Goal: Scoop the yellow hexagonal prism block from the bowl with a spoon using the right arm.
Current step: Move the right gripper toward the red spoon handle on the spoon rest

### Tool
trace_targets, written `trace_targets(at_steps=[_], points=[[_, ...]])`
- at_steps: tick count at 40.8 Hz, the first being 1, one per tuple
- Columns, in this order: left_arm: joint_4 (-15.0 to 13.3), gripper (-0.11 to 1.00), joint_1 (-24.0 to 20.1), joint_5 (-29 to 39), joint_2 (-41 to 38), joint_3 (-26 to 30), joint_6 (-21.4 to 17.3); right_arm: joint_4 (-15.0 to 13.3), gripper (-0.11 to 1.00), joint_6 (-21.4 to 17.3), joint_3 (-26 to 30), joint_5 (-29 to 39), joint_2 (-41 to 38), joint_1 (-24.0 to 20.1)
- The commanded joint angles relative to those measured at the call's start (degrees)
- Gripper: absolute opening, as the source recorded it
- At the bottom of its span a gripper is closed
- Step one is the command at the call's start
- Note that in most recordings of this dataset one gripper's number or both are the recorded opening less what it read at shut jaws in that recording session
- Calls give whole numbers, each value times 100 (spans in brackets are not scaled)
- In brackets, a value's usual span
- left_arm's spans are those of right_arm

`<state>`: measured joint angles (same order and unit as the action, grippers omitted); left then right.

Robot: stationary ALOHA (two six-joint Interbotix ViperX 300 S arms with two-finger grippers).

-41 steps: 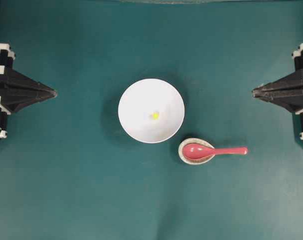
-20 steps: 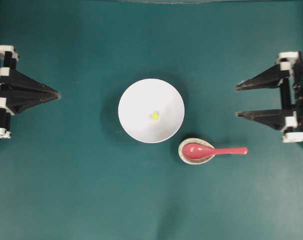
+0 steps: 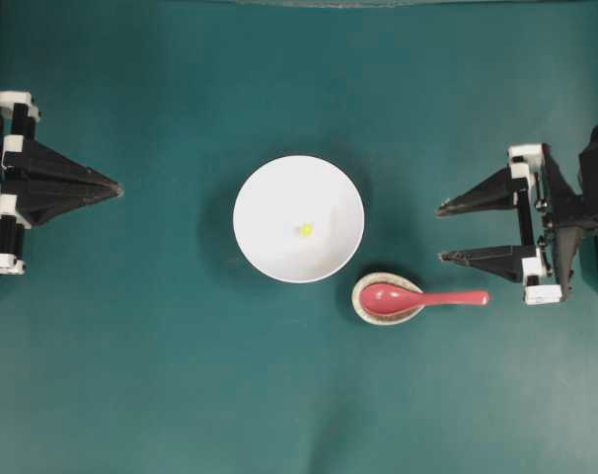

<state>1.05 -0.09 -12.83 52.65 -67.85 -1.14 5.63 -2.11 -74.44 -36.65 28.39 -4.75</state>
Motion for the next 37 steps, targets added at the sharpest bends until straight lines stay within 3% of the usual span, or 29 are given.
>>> trace_targets(at_steps=[1, 11, 26, 37], points=[[9, -1, -9, -35, -35, 123, 0, 185, 63, 9, -105, -606, -290, -185], [9, -1, -9, -62, -26, 123, -9, 949, 63, 9, -352, -1775, -1371, -914], [9, -1, -9, -62, -62, 114, -9, 1872, 63, 0, -343, -2777, -2602, -1837], [9, -1, -9, -70, -105, 114, -9, 2013, 63, -378, -316, -3208, -3287, -2127]])
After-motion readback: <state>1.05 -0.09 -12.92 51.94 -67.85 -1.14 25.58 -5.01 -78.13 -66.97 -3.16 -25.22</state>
